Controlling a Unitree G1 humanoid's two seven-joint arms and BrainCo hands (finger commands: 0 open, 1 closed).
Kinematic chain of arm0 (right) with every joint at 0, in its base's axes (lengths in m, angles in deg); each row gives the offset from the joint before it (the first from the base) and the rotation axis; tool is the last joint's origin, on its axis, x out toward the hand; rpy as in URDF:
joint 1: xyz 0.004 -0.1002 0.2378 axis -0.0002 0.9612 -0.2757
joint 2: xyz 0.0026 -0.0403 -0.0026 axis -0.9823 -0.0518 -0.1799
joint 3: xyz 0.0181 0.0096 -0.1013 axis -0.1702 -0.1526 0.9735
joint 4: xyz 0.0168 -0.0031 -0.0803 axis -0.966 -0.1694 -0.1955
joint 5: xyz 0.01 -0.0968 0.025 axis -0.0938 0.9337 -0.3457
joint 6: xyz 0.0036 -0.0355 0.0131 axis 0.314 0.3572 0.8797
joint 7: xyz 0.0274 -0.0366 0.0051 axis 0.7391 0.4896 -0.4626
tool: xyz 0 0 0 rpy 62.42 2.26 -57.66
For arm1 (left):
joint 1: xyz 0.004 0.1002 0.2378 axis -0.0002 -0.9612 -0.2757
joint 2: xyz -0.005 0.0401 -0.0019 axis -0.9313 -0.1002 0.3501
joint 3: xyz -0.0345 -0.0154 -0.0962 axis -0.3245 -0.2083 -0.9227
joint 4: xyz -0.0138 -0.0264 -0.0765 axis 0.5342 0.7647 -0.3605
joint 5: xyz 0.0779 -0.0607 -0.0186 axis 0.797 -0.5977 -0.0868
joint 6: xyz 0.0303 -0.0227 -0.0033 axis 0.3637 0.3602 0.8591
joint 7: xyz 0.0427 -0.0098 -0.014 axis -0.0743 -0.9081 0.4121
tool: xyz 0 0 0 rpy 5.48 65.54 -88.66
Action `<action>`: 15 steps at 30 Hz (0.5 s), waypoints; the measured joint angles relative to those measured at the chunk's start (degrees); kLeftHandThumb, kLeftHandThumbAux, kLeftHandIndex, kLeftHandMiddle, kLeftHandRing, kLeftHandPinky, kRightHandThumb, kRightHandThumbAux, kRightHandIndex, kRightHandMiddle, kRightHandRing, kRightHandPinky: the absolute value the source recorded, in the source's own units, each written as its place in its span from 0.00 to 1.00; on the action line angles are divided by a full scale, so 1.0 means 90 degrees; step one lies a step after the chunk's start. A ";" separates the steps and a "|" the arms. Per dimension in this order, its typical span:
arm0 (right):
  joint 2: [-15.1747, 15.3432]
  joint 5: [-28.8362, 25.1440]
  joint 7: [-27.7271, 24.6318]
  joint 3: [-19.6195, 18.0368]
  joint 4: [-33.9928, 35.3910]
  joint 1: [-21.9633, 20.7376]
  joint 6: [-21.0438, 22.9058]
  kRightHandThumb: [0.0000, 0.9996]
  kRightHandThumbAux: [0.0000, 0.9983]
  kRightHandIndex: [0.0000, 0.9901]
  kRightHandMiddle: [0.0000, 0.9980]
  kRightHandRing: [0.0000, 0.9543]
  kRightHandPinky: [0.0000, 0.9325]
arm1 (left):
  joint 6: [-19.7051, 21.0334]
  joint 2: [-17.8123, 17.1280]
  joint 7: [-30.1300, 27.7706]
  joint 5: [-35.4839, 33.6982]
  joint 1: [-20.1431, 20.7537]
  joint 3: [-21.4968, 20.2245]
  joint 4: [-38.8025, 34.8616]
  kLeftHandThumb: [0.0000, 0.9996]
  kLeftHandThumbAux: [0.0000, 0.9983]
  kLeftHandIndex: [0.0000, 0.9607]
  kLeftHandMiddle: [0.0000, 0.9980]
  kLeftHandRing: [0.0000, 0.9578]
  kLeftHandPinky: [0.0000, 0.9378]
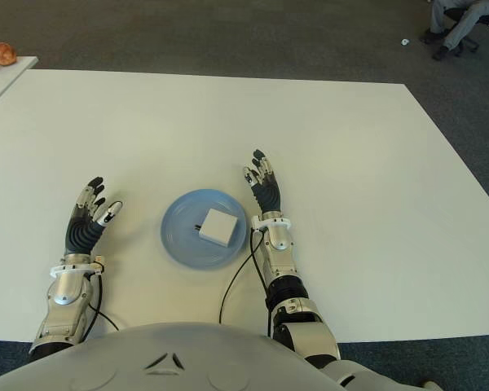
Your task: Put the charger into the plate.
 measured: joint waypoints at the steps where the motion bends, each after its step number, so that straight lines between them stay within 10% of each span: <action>1: 0.0000 0.0000 0.0000 0.0000 0.0000 -0.0003 0.0000 0.00 0.55 0.02 0.06 0.04 0.05 | -0.0073 0.0009 -0.0003 -0.0082 0.0054 -0.0022 0.0121 0.00 0.53 0.00 0.00 0.00 0.00; 15: 0.0000 0.0000 0.0003 0.0002 0.0015 -0.0012 0.0001 0.00 0.55 0.03 0.06 0.04 0.05 | -0.0329 0.0018 -0.0094 -0.0457 0.0713 -0.0170 0.0926 0.00 0.56 0.00 0.00 0.00 0.00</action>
